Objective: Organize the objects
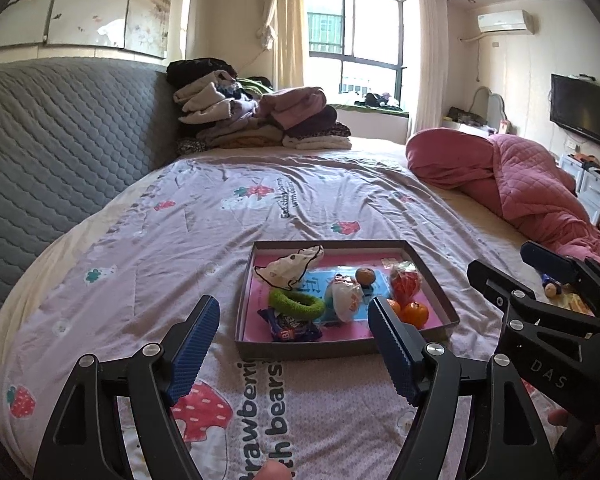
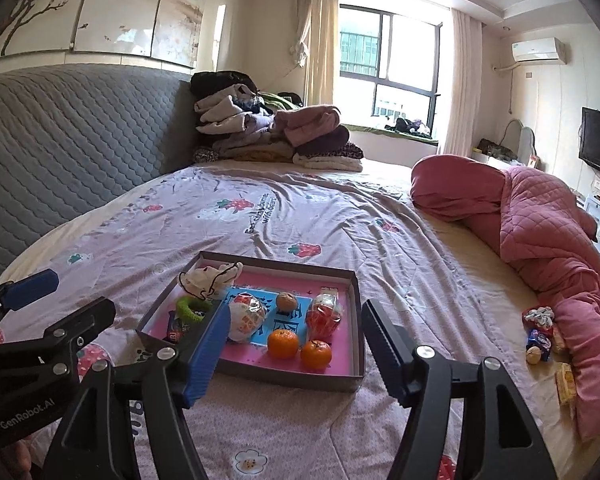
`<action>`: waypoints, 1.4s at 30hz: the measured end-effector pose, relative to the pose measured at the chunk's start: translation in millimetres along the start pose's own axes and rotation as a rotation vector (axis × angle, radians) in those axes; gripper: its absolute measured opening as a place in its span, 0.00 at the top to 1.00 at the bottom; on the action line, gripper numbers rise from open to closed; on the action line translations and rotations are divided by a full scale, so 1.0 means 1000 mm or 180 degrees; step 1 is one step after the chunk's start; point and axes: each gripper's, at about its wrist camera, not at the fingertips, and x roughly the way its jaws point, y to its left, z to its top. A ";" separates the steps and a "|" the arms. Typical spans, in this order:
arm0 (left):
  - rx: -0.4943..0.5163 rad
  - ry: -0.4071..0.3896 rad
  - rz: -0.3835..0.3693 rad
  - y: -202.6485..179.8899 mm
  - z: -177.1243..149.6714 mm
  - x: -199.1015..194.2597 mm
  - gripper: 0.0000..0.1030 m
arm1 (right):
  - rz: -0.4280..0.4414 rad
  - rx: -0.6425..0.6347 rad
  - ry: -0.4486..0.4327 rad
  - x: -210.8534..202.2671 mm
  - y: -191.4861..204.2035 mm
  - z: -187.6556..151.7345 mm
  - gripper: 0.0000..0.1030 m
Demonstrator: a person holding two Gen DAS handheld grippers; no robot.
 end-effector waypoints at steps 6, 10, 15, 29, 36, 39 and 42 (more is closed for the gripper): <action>-0.0012 -0.0006 0.0112 0.004 -0.008 -0.006 0.25 | 0.0018 -0.0006 0.0026 -0.004 0.003 -0.007 0.34; -0.0011 0.0022 0.0145 0.005 -0.015 -0.005 0.25 | 0.0018 -0.0009 0.0058 -0.001 0.002 -0.014 0.34; 0.0023 0.0032 0.0154 0.001 -0.023 -0.003 0.25 | -0.0023 0.0000 0.0056 0.001 -0.001 -0.022 0.34; 0.0064 0.0133 0.0240 -0.002 -0.038 0.012 0.25 | -0.0003 0.0064 0.0153 0.013 -0.009 -0.040 0.34; 0.0063 0.0218 0.0248 -0.001 -0.050 0.027 0.25 | -0.0023 0.0078 0.0224 0.023 -0.010 -0.050 0.34; 0.0056 0.0248 0.0257 -0.001 -0.054 0.033 0.25 | -0.0019 0.0102 0.0242 0.027 -0.012 -0.054 0.34; 0.0065 0.0282 0.0273 -0.001 -0.058 0.038 0.25 | -0.0020 0.0110 0.0268 0.032 -0.012 -0.060 0.34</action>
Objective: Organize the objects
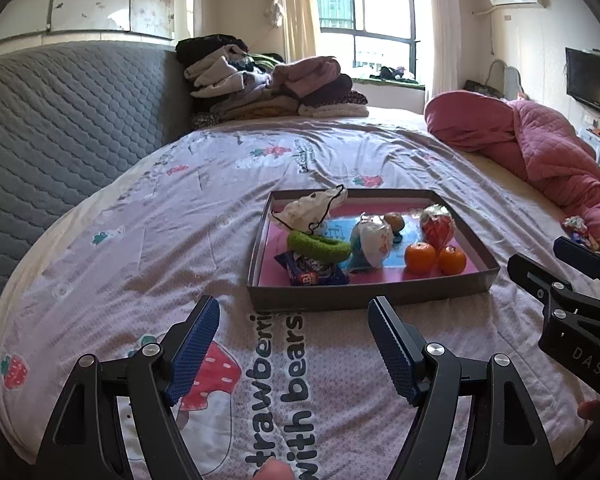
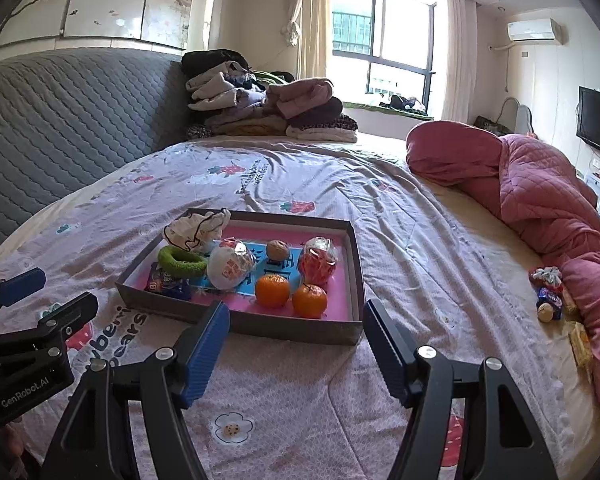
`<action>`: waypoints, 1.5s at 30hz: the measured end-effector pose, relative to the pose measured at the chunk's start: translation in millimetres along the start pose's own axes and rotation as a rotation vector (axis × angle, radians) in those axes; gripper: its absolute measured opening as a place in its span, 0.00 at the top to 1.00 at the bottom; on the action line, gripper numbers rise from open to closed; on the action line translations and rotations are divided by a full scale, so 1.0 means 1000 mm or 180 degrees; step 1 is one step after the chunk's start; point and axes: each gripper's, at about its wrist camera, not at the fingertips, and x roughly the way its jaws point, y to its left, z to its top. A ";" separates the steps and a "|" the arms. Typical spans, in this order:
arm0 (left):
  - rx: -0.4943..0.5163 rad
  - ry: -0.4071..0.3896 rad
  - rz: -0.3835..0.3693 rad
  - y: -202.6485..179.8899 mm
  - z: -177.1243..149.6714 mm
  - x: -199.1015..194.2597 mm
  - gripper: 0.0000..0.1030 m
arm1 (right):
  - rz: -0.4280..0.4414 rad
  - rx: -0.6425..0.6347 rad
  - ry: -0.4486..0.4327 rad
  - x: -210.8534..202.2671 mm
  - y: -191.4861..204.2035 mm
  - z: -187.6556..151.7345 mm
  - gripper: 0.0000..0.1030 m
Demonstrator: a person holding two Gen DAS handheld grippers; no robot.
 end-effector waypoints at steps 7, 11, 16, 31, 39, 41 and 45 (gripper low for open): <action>0.0012 0.0056 0.0020 0.000 -0.007 0.010 0.25 | -0.0004 -0.0013 0.0065 0.008 0.001 -0.010 0.34; 0.0011 0.0055 0.0012 0.000 -0.010 0.013 0.25 | -0.0004 -0.0015 0.0103 0.013 0.000 -0.014 0.34; -0.0010 0.0051 -0.0023 0.000 -0.012 0.016 0.25 | -0.0011 0.0011 0.0129 0.018 -0.002 -0.020 0.34; -0.0032 0.0098 -0.0038 0.003 -0.018 0.033 0.25 | 0.0002 0.0027 0.0173 0.031 0.000 -0.034 0.34; -0.0039 0.0139 -0.0041 0.003 -0.023 0.042 0.25 | 0.0008 0.0038 0.0173 0.037 0.001 -0.039 0.34; -0.0040 0.0151 -0.0044 0.004 -0.024 0.044 0.25 | 0.0013 0.0042 0.0174 0.038 0.002 -0.040 0.34; -0.0047 0.0163 -0.0053 0.004 -0.026 0.047 0.25 | 0.0011 0.0048 0.0184 0.042 0.002 -0.041 0.34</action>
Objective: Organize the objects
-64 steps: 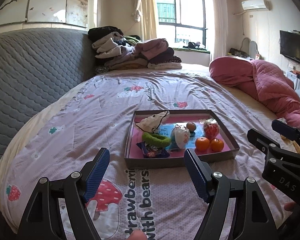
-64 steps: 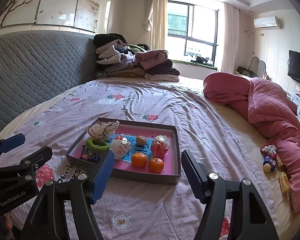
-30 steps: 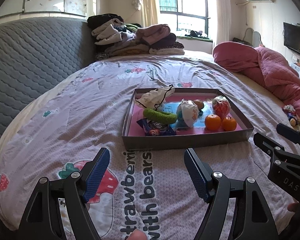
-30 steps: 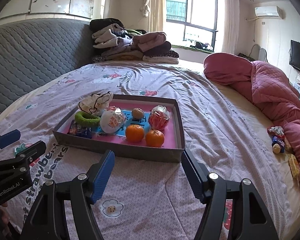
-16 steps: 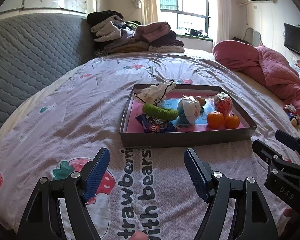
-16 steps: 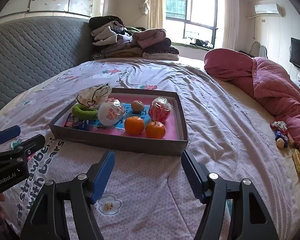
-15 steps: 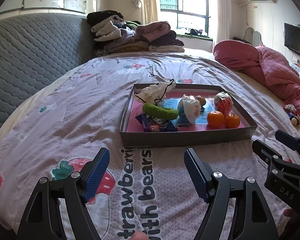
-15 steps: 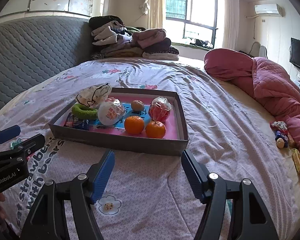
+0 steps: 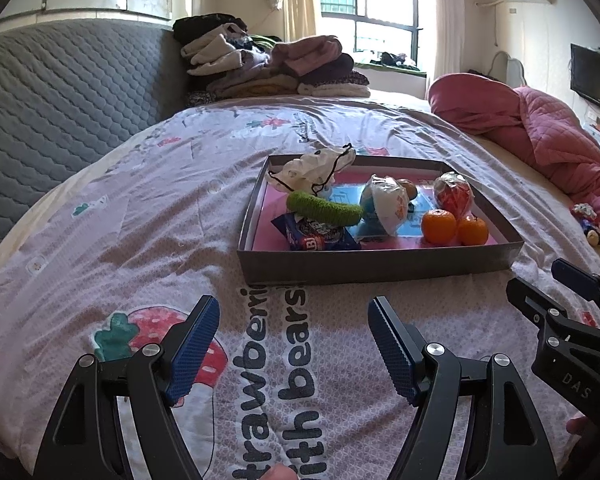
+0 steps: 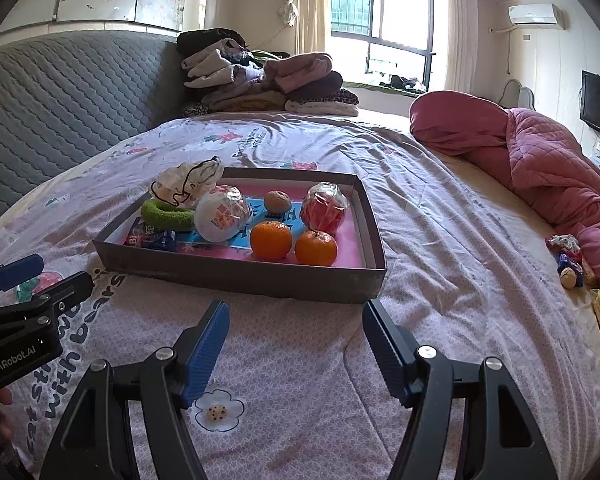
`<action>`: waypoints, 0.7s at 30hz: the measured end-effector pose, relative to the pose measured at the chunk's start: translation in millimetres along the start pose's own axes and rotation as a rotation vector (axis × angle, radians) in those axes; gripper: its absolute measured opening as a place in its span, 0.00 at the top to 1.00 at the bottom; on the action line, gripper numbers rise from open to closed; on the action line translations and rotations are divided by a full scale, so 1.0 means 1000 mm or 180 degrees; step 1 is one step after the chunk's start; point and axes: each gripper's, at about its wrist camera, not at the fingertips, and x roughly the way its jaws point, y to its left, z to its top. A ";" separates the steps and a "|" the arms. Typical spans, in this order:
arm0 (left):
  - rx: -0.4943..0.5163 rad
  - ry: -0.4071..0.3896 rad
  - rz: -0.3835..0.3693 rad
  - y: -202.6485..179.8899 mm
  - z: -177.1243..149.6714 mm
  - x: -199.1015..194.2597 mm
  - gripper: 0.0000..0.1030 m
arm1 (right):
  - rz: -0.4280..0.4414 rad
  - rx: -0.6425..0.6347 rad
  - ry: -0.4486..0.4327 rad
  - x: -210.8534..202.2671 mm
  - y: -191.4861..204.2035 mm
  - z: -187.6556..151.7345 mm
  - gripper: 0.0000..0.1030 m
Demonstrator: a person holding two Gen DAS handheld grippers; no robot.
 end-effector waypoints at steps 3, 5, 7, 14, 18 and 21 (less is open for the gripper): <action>-0.0009 0.0014 0.0000 0.001 -0.001 0.002 0.25 | 0.0000 0.0003 0.0014 0.002 0.000 -0.001 0.34; -0.0016 0.0012 0.0006 0.002 -0.001 0.004 0.25 | -0.0001 0.0006 0.0025 0.004 0.000 -0.002 0.34; -0.0013 0.0019 0.0007 0.001 -0.001 0.005 0.25 | -0.0001 0.0004 0.0044 0.006 0.001 -0.003 0.34; -0.0002 0.0024 0.0003 0.001 -0.001 0.008 0.25 | -0.0004 -0.0026 0.0082 0.011 0.002 -0.006 0.34; -0.0004 0.0041 -0.0009 0.001 -0.001 0.011 0.25 | -0.0006 -0.0020 0.0097 0.013 0.002 -0.006 0.34; -0.0005 0.0057 -0.0011 0.001 -0.002 0.014 0.25 | -0.0007 -0.0026 0.0104 0.015 0.002 -0.007 0.34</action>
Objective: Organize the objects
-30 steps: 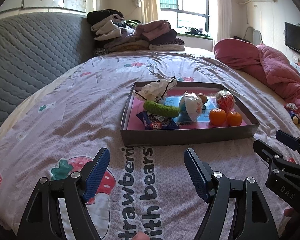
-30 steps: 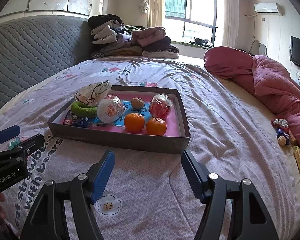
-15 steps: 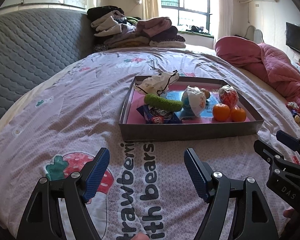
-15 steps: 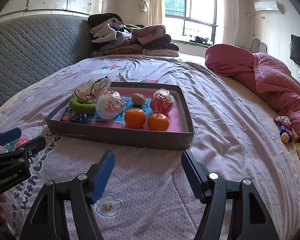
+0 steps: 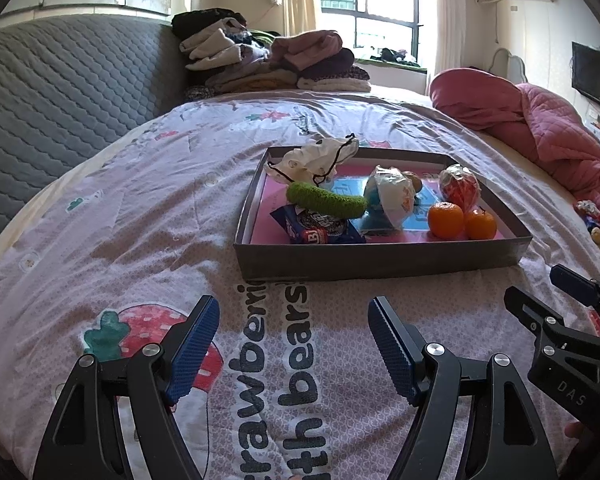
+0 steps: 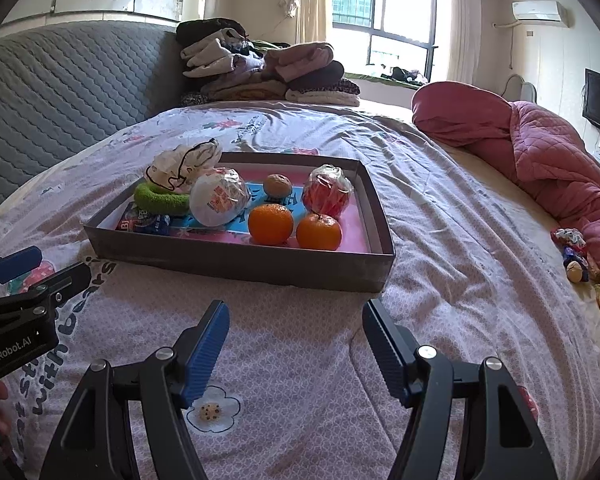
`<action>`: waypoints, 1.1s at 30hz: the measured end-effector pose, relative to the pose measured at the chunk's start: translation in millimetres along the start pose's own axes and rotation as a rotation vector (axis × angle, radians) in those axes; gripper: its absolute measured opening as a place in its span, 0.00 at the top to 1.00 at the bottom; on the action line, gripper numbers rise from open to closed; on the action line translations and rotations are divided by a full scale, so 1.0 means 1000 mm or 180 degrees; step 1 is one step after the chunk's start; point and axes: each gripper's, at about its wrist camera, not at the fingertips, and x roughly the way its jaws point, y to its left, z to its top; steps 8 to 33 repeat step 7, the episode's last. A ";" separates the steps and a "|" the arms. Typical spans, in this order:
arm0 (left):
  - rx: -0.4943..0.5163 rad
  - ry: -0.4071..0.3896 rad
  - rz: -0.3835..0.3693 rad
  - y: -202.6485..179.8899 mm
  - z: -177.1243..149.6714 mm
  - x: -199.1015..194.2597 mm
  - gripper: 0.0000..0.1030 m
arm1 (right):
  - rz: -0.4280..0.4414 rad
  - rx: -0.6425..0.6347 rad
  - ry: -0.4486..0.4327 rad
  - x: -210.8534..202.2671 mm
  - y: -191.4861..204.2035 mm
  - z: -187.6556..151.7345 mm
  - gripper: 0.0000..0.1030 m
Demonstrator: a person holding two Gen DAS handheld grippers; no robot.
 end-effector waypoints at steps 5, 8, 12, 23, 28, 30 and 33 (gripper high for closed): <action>0.0001 -0.0006 -0.0026 0.000 -0.001 0.003 0.25 | -0.0007 -0.0015 0.0026 0.003 0.001 -0.001 0.34; 0.0000 0.0005 -0.0018 -0.001 -0.002 0.003 0.25 | -0.0003 -0.0014 0.0025 0.003 0.001 -0.002 0.34; 0.0000 0.0005 -0.0018 -0.001 -0.002 0.003 0.25 | -0.0003 -0.0014 0.0025 0.003 0.001 -0.002 0.34; 0.0000 0.0005 -0.0018 -0.001 -0.002 0.003 0.25 | -0.0003 -0.0014 0.0025 0.003 0.001 -0.002 0.34; 0.0000 0.0005 -0.0018 -0.001 -0.002 0.003 0.25 | -0.0003 -0.0014 0.0025 0.003 0.001 -0.002 0.34; 0.0000 0.0005 -0.0018 -0.001 -0.002 0.003 0.25 | -0.0003 -0.0014 0.0025 0.003 0.001 -0.002 0.34; 0.0000 0.0005 -0.0018 -0.001 -0.002 0.003 0.25 | -0.0003 -0.0014 0.0025 0.003 0.001 -0.002 0.34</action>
